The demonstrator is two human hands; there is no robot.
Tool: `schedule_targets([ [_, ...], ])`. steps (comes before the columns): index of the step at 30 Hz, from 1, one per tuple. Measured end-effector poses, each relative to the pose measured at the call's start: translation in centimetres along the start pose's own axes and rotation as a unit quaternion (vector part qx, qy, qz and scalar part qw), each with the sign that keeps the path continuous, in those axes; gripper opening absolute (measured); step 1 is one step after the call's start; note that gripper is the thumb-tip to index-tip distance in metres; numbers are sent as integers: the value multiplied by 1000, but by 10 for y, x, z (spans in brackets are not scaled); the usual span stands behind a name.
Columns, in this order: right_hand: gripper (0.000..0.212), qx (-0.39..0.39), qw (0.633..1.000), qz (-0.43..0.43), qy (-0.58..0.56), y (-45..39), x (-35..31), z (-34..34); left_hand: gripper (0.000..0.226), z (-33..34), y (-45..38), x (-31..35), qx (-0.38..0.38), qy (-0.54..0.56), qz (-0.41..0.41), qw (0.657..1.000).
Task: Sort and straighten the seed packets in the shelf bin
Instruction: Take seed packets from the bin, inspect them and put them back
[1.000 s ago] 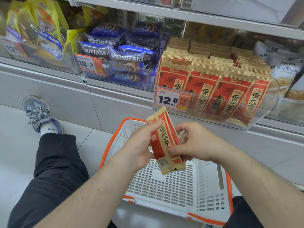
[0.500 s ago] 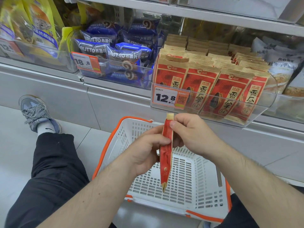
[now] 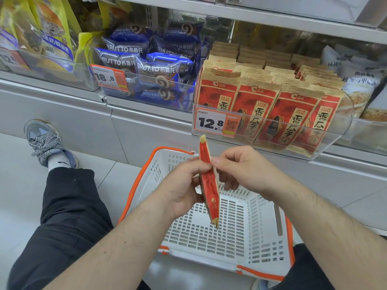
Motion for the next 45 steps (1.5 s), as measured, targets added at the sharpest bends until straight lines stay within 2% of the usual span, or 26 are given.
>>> schedule_targets([
  [3,25,-96,987,35,121,7,1,-1,3,-2,-1,3,73,17,-5,997],
  [5,21,-133,974,38,177,10,1,0,13,-4,-3,4,100,24,-1,995],
  [13,19,-166,963,17,210,7,5,-1,16,-5,-4,4,116,41,-5,992],
  [16,16,-175,965,11,196,7,5,-2,15,-5,-4,5,113,52,-3,992],
  [18,13,-167,971,12,169,7,5,-4,5,-6,-5,6,97,74,1,993],
  [20,19,-129,983,25,129,2,7,-7,27,-7,-5,7,76,108,2,991],
  [22,38,-93,990,61,83,-5,13,-8,53,-7,-4,8,49,141,8,989],
  [24,60,-115,988,95,35,-8,18,-5,74,-5,-2,8,13,161,8,987],
  [26,62,-159,983,93,-13,-9,21,0,71,-2,0,11,-14,171,2,985],
  [27,55,-168,982,86,-30,-9,21,2,57,-1,0,11,-29,171,0,985],
  [29,36,-148,985,77,-49,-11,21,4,40,-1,1,14,-36,155,-5,987],
  [31,25,-104,989,81,-64,-15,22,4,42,-5,0,15,-26,125,-1,992],
  [34,30,-29,995,74,-66,-17,21,4,45,-10,-1,15,5,49,25,998],
  [38,25,18,995,58,-76,-15,17,4,34,-15,-2,13,39,-8,53,998],
  [41,13,68,987,17,-143,-14,9,-7,32,-12,-1,18,20,-24,54,998],
  [45,6,77,983,5,-169,-8,0,-19,36,-3,-3,34,-14,-34,65,997],
])
Point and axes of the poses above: each hand's wrist, its own y-axis away from the middle knuckle, its own z-axis out of the palm, x = y × z, the point moved 2 cm from there along -y, towards the middle knuckle, and after that the axes turned 14 degrees about z, right-handed, at the moved point
